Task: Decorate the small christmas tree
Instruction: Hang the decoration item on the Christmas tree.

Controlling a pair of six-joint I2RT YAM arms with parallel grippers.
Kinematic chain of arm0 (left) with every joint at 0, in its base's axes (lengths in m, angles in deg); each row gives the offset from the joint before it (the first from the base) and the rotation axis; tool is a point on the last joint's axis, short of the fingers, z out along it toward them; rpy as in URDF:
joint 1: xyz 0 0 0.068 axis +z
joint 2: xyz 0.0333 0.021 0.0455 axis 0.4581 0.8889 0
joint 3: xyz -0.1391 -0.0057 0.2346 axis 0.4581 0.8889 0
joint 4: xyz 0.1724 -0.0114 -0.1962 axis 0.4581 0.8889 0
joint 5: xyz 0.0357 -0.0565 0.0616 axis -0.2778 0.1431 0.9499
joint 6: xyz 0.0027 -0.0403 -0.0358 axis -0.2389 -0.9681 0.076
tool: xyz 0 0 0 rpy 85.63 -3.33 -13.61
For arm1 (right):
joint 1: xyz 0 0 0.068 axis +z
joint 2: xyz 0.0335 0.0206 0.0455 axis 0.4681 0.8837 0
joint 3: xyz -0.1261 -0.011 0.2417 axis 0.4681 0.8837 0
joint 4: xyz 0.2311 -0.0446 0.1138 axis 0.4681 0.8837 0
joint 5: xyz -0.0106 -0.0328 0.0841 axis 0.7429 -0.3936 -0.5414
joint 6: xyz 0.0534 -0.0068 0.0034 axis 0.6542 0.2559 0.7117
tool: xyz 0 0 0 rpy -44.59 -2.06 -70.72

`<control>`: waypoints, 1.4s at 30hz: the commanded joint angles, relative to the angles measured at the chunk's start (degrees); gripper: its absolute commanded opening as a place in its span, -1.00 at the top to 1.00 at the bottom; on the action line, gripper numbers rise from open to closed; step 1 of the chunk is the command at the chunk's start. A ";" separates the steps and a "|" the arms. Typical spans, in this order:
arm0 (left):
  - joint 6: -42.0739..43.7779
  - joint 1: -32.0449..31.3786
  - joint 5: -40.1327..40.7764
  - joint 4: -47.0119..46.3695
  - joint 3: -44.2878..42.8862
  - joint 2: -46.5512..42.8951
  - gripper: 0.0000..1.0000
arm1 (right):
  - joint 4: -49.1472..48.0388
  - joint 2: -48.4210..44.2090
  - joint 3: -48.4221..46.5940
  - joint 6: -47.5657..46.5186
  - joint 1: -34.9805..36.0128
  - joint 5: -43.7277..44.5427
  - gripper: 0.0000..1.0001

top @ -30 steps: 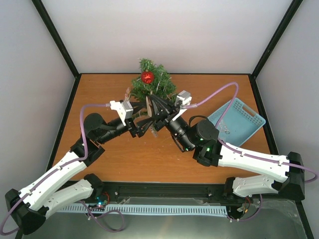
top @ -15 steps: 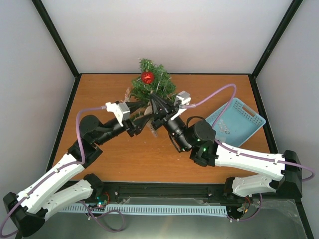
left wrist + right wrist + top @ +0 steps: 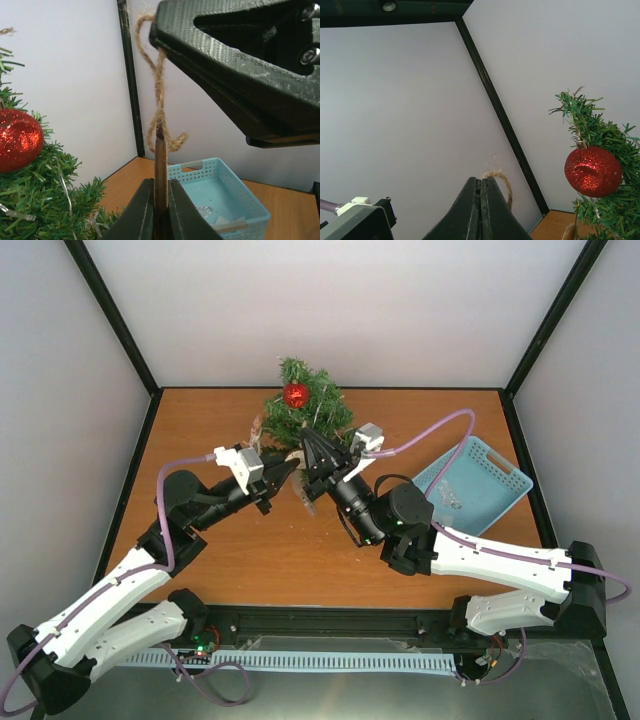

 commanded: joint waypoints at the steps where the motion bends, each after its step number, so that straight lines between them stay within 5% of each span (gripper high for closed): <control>1: 1.20 -0.50 -2.71 -0.84 -1.05 -0.32 0.99 | 0.40 -0.94 0.74 -0.64 0.69 -3.16 0.94; 4: 1.01 -0.51 -5.81 1.52 -1.11 -1.10 0.99 | 7.89 -4.57 1.74 -7.98 0.73 -11.19 0.59; 8: 1.34 -0.51 -11.65 7.30 -0.84 -2.71 0.99 | 29.65 -12.63 0.25 -17.58 0.68 -17.72 0.04; 11: 1.65 -0.45 -16.37 10.69 -0.29 -4.21 0.99 | 44.81 -18.34 -1.67 -21.87 0.68 -20.32 -0.18; 18: 3.10 -0.50 -22.84 16.11 -0.69 -6.20 0.99 | 58.66 -28.57 -1.03 -32.53 0.70 -18.91 0.08; 26: 3.83 -0.50 -29.09 17.12 -0.90 -5.38 0.99 | 60.72 -26.83 -2.41 -43.78 0.67 -23.15 0.12; 30: 4.11 -0.51 -33.49 18.10 -1.29 -4.21 0.99 | 60.06 -25.72 -0.62 -55.58 0.68 -23.82 0.05; 42: 4.08 -0.48 -40.47 25.62 -4.85 -2.21 0.99 | 56.65 -33.36 8.69 -91.60 0.69 -20.08 0.27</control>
